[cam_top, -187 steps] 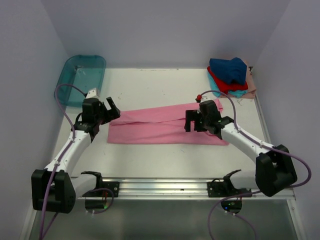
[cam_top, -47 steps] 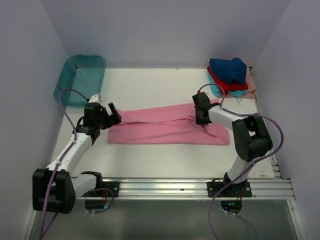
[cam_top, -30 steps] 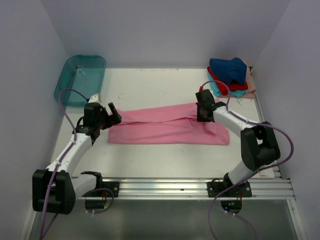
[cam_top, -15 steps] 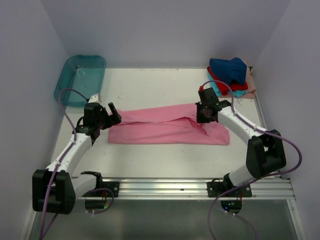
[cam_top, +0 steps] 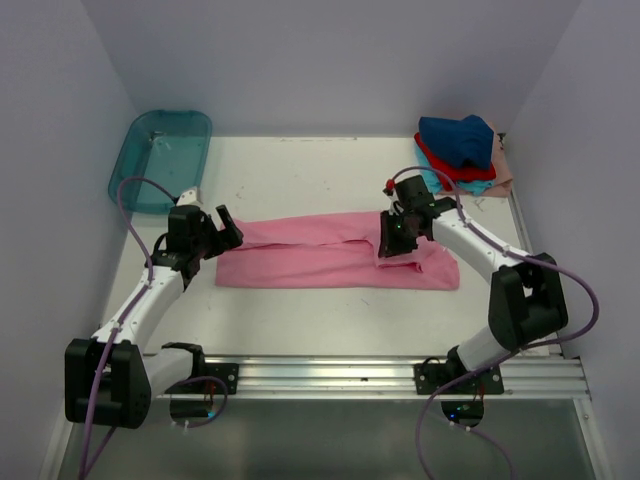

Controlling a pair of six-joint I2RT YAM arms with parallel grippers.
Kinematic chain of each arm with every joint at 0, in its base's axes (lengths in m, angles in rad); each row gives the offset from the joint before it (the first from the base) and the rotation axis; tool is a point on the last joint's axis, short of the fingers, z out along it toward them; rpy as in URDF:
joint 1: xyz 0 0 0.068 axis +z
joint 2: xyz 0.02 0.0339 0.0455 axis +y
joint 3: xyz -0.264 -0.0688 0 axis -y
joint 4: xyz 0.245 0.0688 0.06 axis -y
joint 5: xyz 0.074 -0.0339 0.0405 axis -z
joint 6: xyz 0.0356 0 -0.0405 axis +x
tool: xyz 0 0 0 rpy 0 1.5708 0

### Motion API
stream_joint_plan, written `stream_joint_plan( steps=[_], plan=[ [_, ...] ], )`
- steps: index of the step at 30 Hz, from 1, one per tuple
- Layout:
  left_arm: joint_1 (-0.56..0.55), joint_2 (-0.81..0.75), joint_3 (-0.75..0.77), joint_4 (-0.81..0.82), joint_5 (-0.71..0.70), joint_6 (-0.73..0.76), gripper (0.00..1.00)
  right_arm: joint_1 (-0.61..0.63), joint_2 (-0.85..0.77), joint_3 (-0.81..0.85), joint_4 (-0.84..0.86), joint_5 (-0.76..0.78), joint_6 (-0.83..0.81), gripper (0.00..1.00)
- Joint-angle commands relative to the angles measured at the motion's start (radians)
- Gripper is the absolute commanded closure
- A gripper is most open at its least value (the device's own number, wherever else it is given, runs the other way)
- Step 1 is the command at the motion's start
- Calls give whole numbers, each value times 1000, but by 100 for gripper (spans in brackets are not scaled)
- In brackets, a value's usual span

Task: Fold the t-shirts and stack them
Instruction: Fold the tshirt

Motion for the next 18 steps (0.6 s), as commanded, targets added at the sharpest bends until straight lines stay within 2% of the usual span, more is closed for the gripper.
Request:
stream_joint_plan(
  steps=[1, 3, 4, 6, 7, 10, 14, 18],
  plan=[
    [-4, 0, -11, 33, -7, -9, 0, -3, 35, 40, -50, -34, -38, 72],
    [-4, 3, -12, 37, -7, -11, 0, -3, 17, 39, -50, 59, -33, 41],
    [-4, 5, -12, 39, -7, -11, 0, -3, 6, 39, -47, 94, -31, 33],
    [-4, 8, -12, 41, -7, -13, 0, -5, -43, 34, -40, 173, -10, 10],
    [-4, 10, -12, 42, -7, -14, 0, -3, -66, 31, -37, 266, -2, 1],
    [-4, 6, -12, 44, -7, -14, 0, -3, -144, 5, -24, 441, 36, 1],
    [-4, 9, -20, 54, 1, -19, 0, -15, -282, -141, 84, 591, 129, 1],
    [-4, 10, -26, 57, 9, -17, 0, -90, -367, -291, 201, 590, 298, 1]
  ],
)
